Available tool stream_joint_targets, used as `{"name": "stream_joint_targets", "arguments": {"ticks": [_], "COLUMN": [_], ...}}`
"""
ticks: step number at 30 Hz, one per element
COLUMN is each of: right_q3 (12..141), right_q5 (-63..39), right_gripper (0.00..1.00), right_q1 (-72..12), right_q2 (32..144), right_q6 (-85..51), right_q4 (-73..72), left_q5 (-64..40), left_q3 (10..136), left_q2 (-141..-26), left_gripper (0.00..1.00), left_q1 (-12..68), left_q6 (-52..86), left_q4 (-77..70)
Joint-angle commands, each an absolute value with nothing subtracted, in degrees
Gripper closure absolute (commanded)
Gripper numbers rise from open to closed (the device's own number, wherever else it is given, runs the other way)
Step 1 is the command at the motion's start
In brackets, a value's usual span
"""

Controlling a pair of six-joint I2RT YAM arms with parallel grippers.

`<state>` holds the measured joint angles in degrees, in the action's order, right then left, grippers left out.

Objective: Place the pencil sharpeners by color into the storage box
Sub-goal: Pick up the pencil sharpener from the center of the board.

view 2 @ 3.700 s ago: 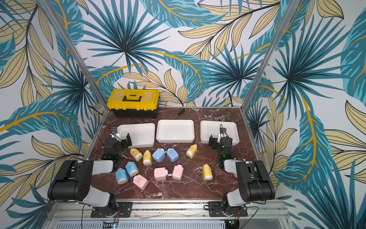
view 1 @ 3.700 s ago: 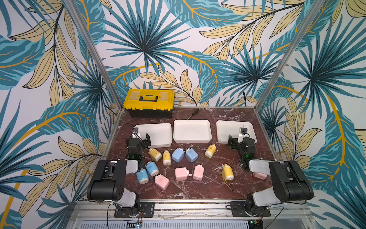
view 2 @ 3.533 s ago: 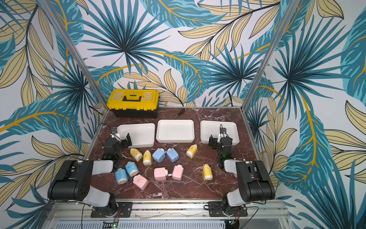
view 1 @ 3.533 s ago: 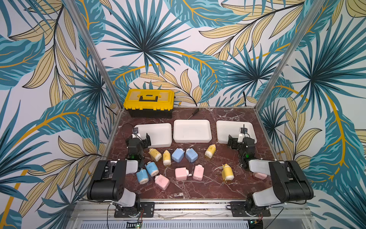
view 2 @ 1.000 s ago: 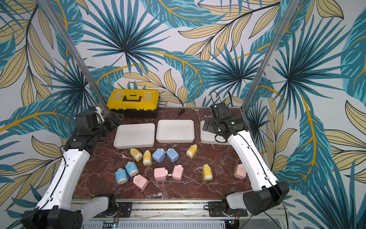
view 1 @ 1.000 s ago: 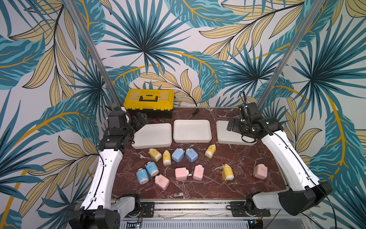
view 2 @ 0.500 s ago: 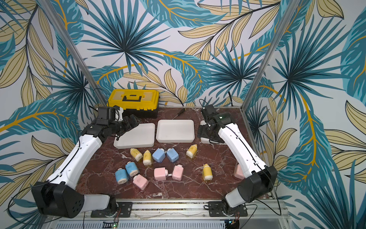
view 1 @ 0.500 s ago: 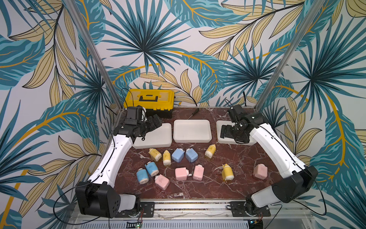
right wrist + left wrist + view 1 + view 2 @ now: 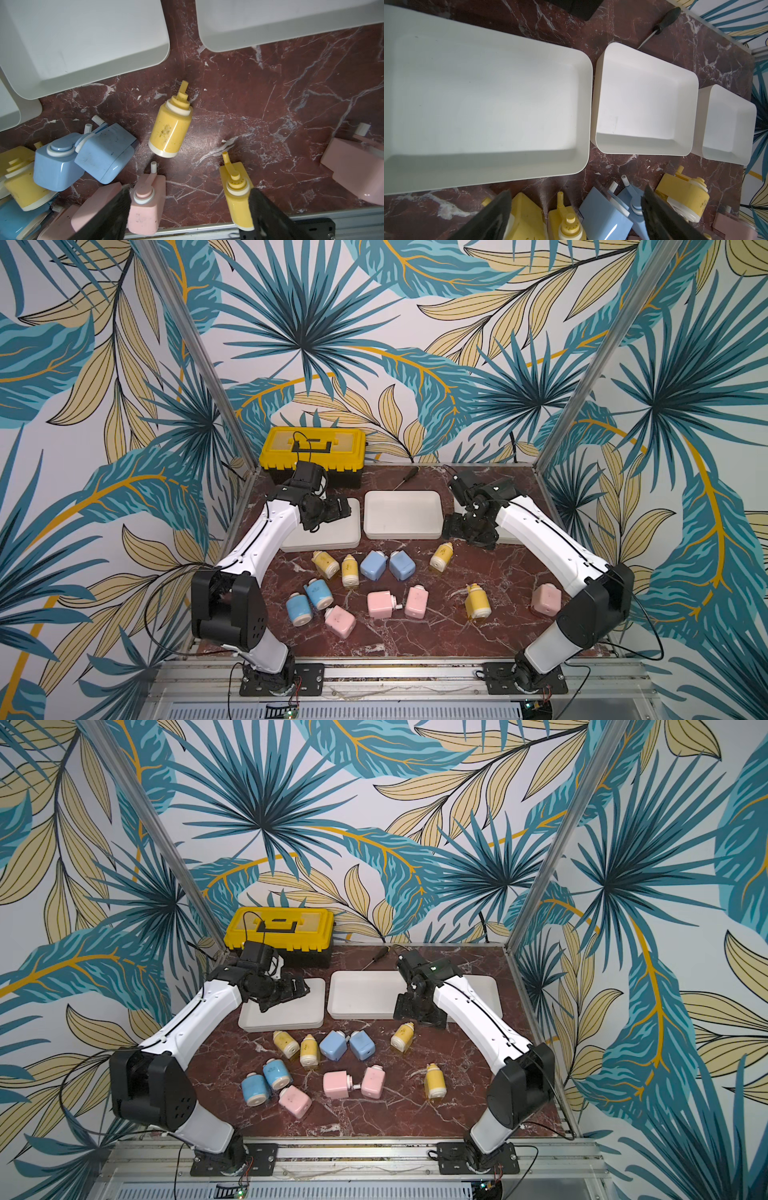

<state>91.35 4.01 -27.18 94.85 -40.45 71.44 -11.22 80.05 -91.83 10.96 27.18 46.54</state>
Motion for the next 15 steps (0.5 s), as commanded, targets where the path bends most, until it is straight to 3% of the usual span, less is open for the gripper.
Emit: {"name": "stream_joint_targets", "arguments": {"ticks": [1,6,15], "right_q3": [90.2,89.3,87.9], "right_q5": [0.4,-1.2,-1.8], "right_gripper": [0.10,0.05,0.07], "right_q1": [-28.0,-29.0,-29.2], "right_q2": [96.3,100.0,104.1], "right_q6": [-44.8,-48.7,-52.3], "right_q4": [69.8,69.5,66.1], "left_q5": [-9.3,-8.6,-9.3], "left_q3": [82.6,82.4,81.9], "left_q2": [-93.1,-93.5,-94.3], "left_gripper": [0.01,0.01,0.01], "left_q1": [12.3,12.4,12.3], "left_q6": [25.2,24.6,23.9], "left_q4": [47.3,47.3,47.4]}}
